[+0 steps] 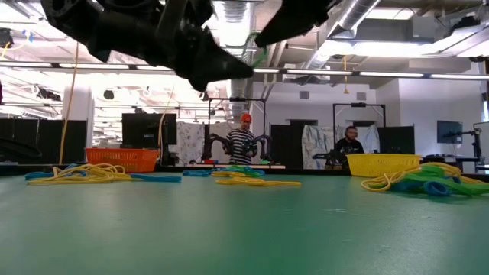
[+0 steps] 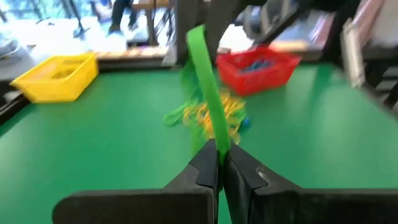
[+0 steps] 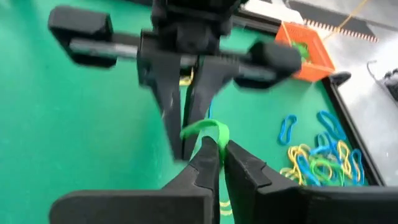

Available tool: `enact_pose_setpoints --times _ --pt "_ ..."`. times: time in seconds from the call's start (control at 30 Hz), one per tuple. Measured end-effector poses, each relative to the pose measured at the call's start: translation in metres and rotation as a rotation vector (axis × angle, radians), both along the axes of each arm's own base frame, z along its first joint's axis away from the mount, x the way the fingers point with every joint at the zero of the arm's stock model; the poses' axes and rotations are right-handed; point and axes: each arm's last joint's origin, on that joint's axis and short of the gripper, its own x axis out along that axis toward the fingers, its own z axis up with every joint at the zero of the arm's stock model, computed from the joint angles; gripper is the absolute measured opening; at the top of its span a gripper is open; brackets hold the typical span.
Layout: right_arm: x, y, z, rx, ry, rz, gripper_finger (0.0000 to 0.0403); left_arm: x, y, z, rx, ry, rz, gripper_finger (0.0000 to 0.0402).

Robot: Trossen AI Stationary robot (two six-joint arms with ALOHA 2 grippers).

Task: Sort rubber bands into baskets
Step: Put the green rubber band into the orange bin

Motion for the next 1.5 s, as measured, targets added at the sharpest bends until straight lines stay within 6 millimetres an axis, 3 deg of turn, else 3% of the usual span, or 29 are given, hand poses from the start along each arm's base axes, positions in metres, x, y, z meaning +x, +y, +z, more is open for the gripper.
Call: enact_pose_setpoints --times 0.2,0.33,0.5,0.63,0.87,1.03,1.27,1.5 --pt "-0.004 -0.002 -0.005 -0.03 0.055 -0.062 0.0085 -0.023 0.012 0.016 0.087 0.132 0.114 0.0" --pt "-0.007 -0.004 -0.007 -0.056 0.079 -0.103 0.0128 -0.042 0.028 0.029 0.11 0.196 0.205 0.0" --pt "-0.008 -0.005 -0.008 -0.049 0.084 -0.134 0.0185 -0.068 0.062 0.04 0.064 0.276 0.357 0.0" --pt "-0.009 -0.005 -0.01 -0.035 0.085 -0.146 0.0208 -0.086 0.094 0.043 -0.003 0.315 0.493 0.0" --pt "-0.014 -0.002 -0.025 -0.016 0.115 -0.158 0.0208 -0.117 0.149 0.032 -0.137 0.425 0.733 0.0" --pt "-0.018 0.007 -0.032 -0.021 0.134 -0.129 0.02 -0.141 0.176 0.026 -0.205 0.481 0.876 0.0" --pt "-0.023 0.012 -0.042 -0.029 0.155 -0.11 0.0192 -0.168 0.199 0.019 -0.3 0.539 1.006 0.0" --pt "-0.026 0.013 -0.05 -0.017 0.161 -0.118 0.0191 -0.179 0.213 0.003 -0.34 0.778 1.116 0.0004"
